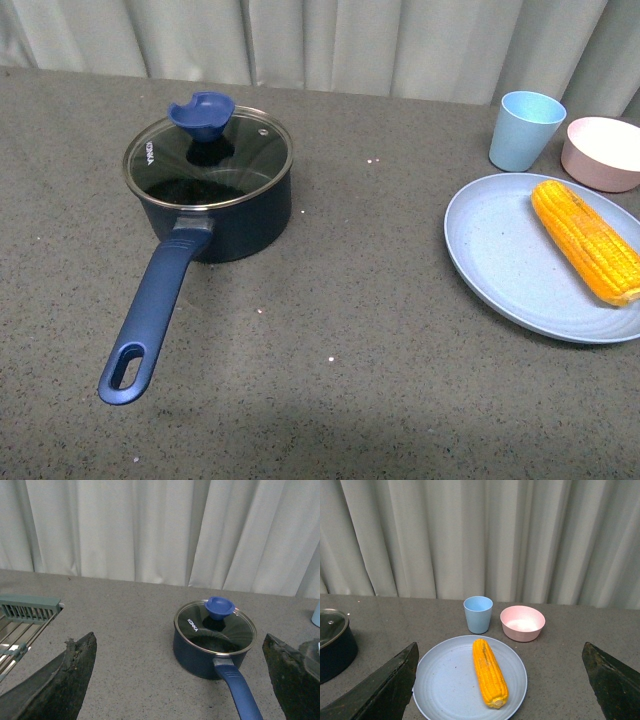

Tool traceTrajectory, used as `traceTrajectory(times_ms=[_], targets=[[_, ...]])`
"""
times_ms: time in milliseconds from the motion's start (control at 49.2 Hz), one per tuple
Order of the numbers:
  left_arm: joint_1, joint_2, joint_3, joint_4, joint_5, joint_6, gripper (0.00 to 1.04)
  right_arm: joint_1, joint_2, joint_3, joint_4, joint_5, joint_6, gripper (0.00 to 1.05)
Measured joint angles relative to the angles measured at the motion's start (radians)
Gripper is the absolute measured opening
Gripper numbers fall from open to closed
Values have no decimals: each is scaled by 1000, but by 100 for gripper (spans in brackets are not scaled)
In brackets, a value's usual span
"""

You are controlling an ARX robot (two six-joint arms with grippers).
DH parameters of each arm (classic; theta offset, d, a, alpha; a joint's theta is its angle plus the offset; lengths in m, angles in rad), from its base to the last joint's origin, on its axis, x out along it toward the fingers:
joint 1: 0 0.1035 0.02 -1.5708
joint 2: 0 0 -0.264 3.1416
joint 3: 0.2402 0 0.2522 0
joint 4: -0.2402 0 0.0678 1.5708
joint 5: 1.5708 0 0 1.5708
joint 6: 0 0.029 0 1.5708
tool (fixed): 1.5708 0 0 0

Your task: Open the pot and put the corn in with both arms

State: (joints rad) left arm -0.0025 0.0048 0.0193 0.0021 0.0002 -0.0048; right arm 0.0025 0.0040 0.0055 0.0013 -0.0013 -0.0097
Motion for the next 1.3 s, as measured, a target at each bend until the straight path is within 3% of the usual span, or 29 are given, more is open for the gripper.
traceTrajectory(times_ms=[1301], targets=[[0, 0, 0, 0, 0, 0, 98, 0, 0, 0, 0, 0, 0, 96]])
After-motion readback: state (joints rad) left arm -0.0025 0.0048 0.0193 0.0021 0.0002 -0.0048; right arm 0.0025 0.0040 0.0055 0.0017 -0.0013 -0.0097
